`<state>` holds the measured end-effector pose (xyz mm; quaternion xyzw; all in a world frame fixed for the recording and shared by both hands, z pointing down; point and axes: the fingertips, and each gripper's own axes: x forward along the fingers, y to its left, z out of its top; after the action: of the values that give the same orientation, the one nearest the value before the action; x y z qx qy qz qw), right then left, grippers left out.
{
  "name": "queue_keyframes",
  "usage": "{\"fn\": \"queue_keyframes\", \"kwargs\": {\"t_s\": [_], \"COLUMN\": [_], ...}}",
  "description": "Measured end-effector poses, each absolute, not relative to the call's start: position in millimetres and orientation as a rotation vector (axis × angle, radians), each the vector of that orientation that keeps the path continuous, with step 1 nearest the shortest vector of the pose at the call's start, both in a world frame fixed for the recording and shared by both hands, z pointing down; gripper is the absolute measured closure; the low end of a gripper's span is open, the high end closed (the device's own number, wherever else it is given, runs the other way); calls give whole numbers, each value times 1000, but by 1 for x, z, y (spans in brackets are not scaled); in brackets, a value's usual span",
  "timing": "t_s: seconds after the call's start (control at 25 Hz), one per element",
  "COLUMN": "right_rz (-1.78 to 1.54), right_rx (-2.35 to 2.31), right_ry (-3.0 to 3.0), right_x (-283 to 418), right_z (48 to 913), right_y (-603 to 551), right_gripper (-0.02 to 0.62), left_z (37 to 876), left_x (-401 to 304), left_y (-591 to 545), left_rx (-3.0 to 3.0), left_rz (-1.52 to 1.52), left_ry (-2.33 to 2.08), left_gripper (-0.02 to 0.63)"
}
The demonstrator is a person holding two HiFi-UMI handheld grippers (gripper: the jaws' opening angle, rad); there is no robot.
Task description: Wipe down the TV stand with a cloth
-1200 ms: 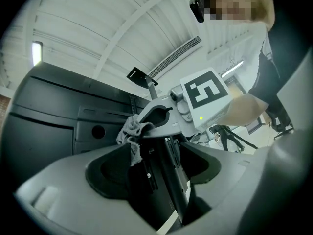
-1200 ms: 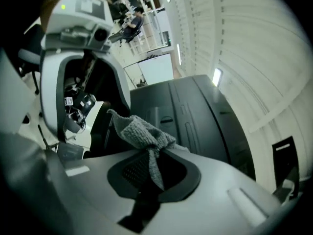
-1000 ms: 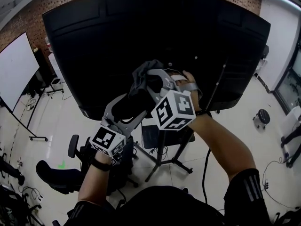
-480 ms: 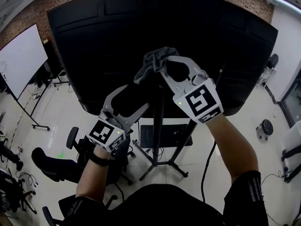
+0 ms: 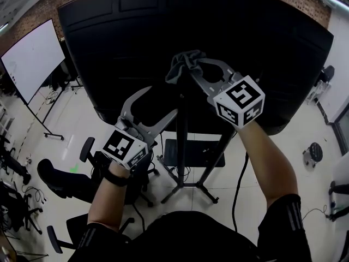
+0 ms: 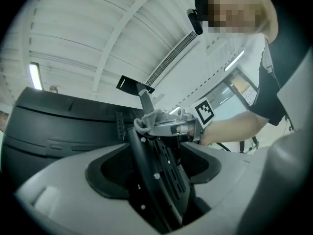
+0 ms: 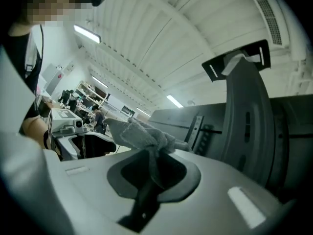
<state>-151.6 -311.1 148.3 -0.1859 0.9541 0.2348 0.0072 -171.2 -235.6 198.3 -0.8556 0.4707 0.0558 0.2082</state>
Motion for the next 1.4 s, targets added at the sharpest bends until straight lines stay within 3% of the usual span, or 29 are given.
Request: {"fn": "queue_keyframes", "kwargs": {"t_s": [0.64, 1.4], "right_rz": [544, 693], "right_rx": [-394, -389], "right_ry": [3104, 3297], "right_x": [-147, -171], "right_z": [239, 363], "right_y": [-317, -296], "right_gripper": [563, 563], "left_z": [267, 350], "left_x": [-176, -177], "left_y": [-258, -264], "left_rx": [-2480, -2648], "left_rz": [78, 13], "left_ry": [1408, 1384], "left_gripper": [268, 268]}}
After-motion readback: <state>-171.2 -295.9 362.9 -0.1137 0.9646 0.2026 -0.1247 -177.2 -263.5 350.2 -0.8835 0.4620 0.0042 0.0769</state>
